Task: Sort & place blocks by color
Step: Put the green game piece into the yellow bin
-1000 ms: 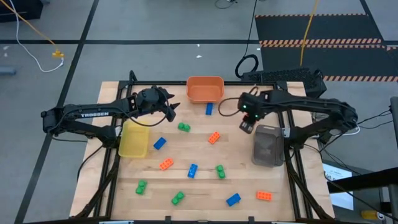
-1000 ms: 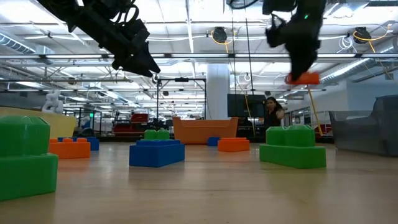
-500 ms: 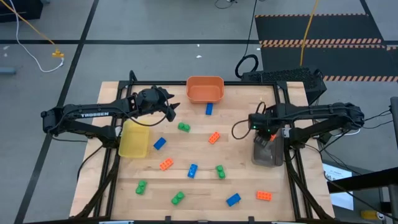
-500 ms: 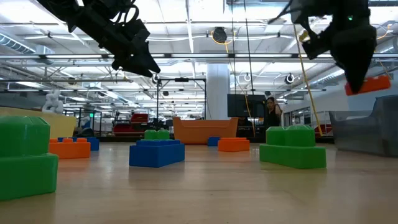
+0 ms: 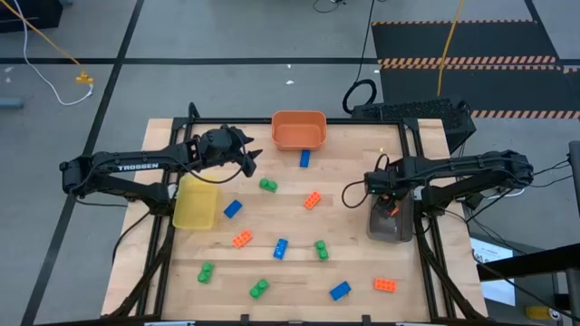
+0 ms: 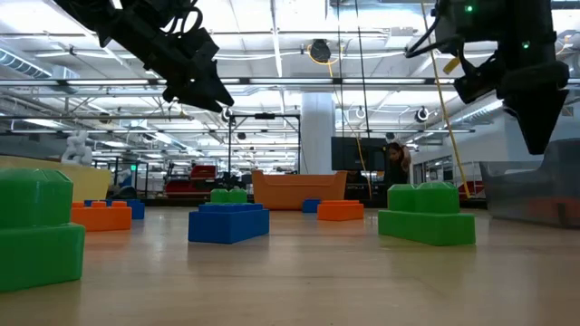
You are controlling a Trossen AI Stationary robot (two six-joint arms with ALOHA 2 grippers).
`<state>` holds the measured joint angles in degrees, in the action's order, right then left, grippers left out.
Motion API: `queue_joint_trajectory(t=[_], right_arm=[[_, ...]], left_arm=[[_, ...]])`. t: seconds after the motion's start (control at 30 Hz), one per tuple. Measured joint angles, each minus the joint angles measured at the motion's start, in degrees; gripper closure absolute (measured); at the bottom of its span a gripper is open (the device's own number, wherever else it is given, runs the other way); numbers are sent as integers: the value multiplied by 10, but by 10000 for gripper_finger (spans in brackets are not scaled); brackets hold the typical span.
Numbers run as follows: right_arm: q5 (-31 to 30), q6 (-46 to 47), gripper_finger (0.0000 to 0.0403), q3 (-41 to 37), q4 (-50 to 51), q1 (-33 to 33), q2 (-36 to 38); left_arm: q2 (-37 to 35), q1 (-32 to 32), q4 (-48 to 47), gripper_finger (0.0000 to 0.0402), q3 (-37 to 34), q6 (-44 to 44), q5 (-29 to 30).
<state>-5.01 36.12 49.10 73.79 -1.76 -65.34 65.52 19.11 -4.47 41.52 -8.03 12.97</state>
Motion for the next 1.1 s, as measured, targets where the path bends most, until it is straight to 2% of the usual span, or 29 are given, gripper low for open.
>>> queue_joint_trajectory(t=[0.1, 0.23, 0.53, 0.87, 1.0, 1.1], right_arm=[[-11, -12, 105, 0, -46, 0, 0], [-10, -62, 102, 1, -158, 0, 2], [-27, -258, 102, 7, -412, -8, -20], [-24, -369, 101, 7, -530, -57, -124], [-24, -390, 101, 7, -566, -63, -127], [-24, -394, 101, 7, -599, -65, -127]], left_arm=[[0, 0, 1, 158, 0, 0, 0], [0, 0, 1, 158, 0, 0, 0], [0, 0, 16, 158, 0, 0, 0], [0, -4, -25, 158, 0, 1, -15], [4, -14, -64, 158, 0, 54, -53], [27, -28, -67, 158, 0, 104, -56]])
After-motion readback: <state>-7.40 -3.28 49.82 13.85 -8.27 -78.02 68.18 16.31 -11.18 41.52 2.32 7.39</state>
